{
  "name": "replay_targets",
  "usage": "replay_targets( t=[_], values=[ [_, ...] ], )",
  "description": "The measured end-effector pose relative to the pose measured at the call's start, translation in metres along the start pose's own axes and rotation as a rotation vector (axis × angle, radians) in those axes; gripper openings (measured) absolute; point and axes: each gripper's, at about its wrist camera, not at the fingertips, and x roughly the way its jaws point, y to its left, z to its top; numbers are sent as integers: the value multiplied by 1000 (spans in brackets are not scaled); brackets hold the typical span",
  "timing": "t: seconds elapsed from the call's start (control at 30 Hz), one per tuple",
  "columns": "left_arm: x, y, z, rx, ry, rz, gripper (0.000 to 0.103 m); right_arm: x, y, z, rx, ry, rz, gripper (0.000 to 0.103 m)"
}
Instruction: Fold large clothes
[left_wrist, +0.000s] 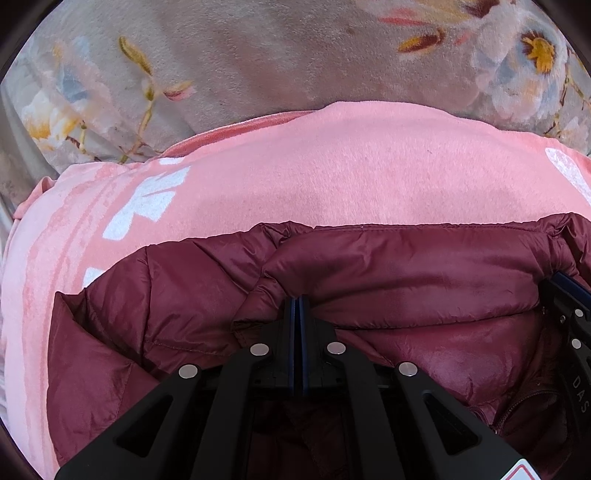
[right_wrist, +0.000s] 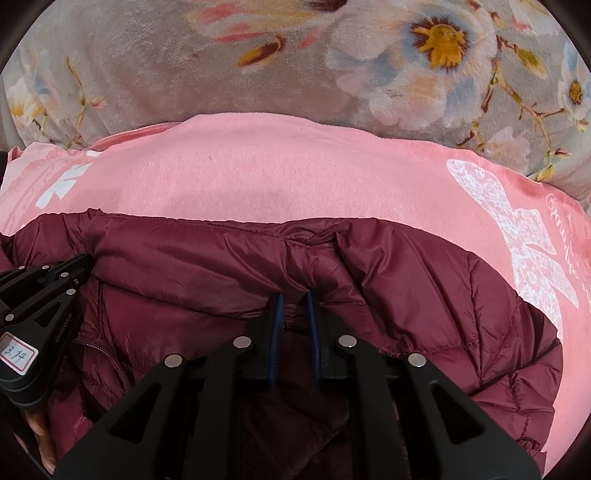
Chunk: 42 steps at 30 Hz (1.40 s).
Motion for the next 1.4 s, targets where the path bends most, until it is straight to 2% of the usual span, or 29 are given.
replay_targets(
  t=[0.07, 0.13, 0.2, 0.23, 0.27, 0.3, 0.33, 0.4, 0.43, 0.47, 0.53, 0.6, 0.73, 0.8, 0.9, 1.0, 1.1, 1.17, 1.2, 1.23, 1.27, 1.3, 1.33, 1.4],
  values=[
    [0, -1, 0, 9, 1, 14, 3, -2, -1, 0, 9, -1, 14, 12],
    [-6, 1, -2, 7, 0, 25, 7, -9, -7, -2, 28, 2, 52, 15],
    [-21, 11, -9, -13, 12, 19, 13, -39, -23, -13, 87, 6, 91, 17],
    [-40, 21, -19, -39, 7, -33, 20, -56, -31, -19, 118, -6, 129, 29],
    [-55, 30, -29, -52, -5, -80, 27, -77, -41, -29, 148, -19, 176, 48],
    [-78, 46, -46, -69, -18, -126, 45, -106, -55, -45, 174, -36, 210, 53],
    [-93, 56, -59, -77, -26, -142, 57, -125, -63, -56, 179, -43, 215, 54],
    [-126, 78, -91, -78, -43, -169, 64, -175, -88, -92, 175, -50, 193, 58],
    [-143, 93, -111, -75, -41, -168, 68, -192, -97, -105, 180, -47, 175, 63],
    [-156, 107, -130, -81, -31, -162, 69, -213, -112, -126, 194, -36, 151, 66],
    [-177, 141, -168, -128, 13, -181, 71, -245, -139, -165, 246, 1, 118, 67],
    [-190, 176, -204, -209, 82, -203, 71, -273, -161, -208, 310, 44, 90, 68],
    [-204, 213, -265, -325, 197, -245, 71, -307, -174, -274, 385, 99, 80, 68],
    [-218, 221, -287, -345, 188, -273, 71, -323, -174, -299, 422, 77, 116, 69],
    [-237, 219, -303, -353, 184, -291, 71, -336, -167, -311, 452, 54, 150, 71],
    [-247, 211, -312, -366, 188, -365, 71, -335, -159, -313, 499, 45, 239, 72],
    [-250, 200, -316, -366, 185, -362, 68, -333, -143, -311, 484, 38, 240, 72],
    [-252, 198, -317, -361, 180, -344, 56, -333, -138, -310, 481, 35, 259, 54],
    [-254, 197, -318, -363, 178, -344, 39, -333, -136, -309, 490, 40, 267, 50],
    [-258, 198, -319, -367, 178, -353, 23, -333, -136, -309, 497, 41, 266, 32],
    [-260, 198, -319, -369, 175, -352, 14, -334, -137, -309, 508, 40, 267, 20],
    [-267, 199, -319, -369, 167, -353, 7, -338, -139, -309, 530, 29, 284, 15],
    [-271, 200, -319, -370, 160, -356, 5, -344, -141, -310, 547, 17, 299, 9],
    [-289, 203, -319, -363, 130, -372, 3, -364, -143, -313, 547, -20, 317, 6]
  ],
)
